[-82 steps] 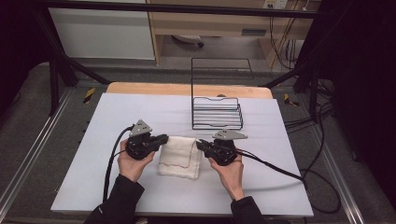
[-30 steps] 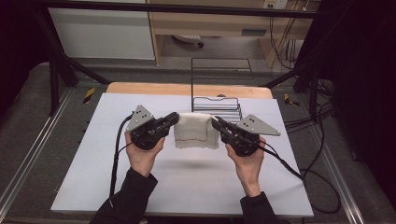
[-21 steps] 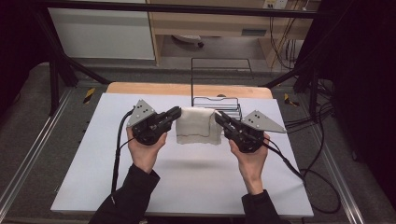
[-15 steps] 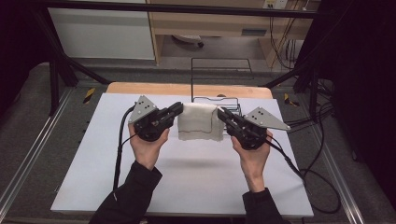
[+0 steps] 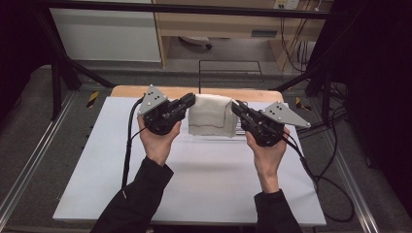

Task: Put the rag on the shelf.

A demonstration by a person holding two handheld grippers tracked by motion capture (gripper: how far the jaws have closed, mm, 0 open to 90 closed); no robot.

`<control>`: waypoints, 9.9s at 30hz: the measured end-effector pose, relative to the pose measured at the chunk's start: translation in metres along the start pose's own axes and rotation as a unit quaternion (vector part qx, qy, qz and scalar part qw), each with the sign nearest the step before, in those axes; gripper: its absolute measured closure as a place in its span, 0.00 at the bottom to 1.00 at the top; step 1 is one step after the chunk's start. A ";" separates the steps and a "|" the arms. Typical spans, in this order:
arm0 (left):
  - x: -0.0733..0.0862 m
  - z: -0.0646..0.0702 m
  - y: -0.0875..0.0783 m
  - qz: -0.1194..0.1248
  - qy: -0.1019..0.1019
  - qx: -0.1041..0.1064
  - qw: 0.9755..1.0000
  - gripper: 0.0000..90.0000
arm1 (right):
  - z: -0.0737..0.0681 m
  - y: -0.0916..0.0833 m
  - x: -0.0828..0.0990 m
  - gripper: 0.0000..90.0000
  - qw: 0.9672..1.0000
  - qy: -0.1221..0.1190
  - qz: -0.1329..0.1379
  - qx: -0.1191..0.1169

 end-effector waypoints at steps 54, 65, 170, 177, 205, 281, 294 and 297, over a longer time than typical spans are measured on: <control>-0.069 -0.009 0.073 0.063 0.006 -0.005 0.998 0.94 | 0.042 0.044 -0.079 0.93 0.996 -0.040 0.062 0.043; -0.081 -0.016 0.086 0.065 0.016 -0.013 0.998 0.94 | 0.048 0.056 -0.087 0.93 0.996 -0.042 0.068 0.044; -0.002 -0.013 0.073 -0.078 0.044 0.055 0.994 0.89 | 0.077 0.030 0.004 0.92 0.998 -0.040 -0.053 0.001; -0.026 -0.016 0.068 -0.067 0.050 0.041 0.996 0.88 | 0.076 0.030 0.005 0.92 0.998 -0.046 -0.053 -0.001; 0.007 -0.017 0.090 -0.138 0.015 0.065 0.988 1.00 | 0.074 0.023 0.013 0.81 0.996 -0.040 -0.072 -0.019; 0.104 -0.072 -0.085 -0.242 0.015 -0.010 0.970 0.07 | 0.062 -0.030 0.094 0.05 0.984 0.044 -0.174 -0.010; 0.128 -0.082 -0.130 -0.253 0.010 -0.023 0.967 0.08 | 0.061 -0.053 0.131 0.01 0.974 0.067 -0.213 -0.020; 0.132 -0.086 -0.142 -0.253 0.009 -0.023 0.967 0.08 | 0.062 -0.059 0.138 0.01 0.973 0.072 -0.219 -0.022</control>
Point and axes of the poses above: each handheld gripper's, and its own axes: y roughly forward along the jaws, x roughly out of its underside, z roughly to its right, the point moved 2 cm from there along y, roughly forward along the jaws, and after that the axes turned 14 degrees about z, right-handed, at the moved point
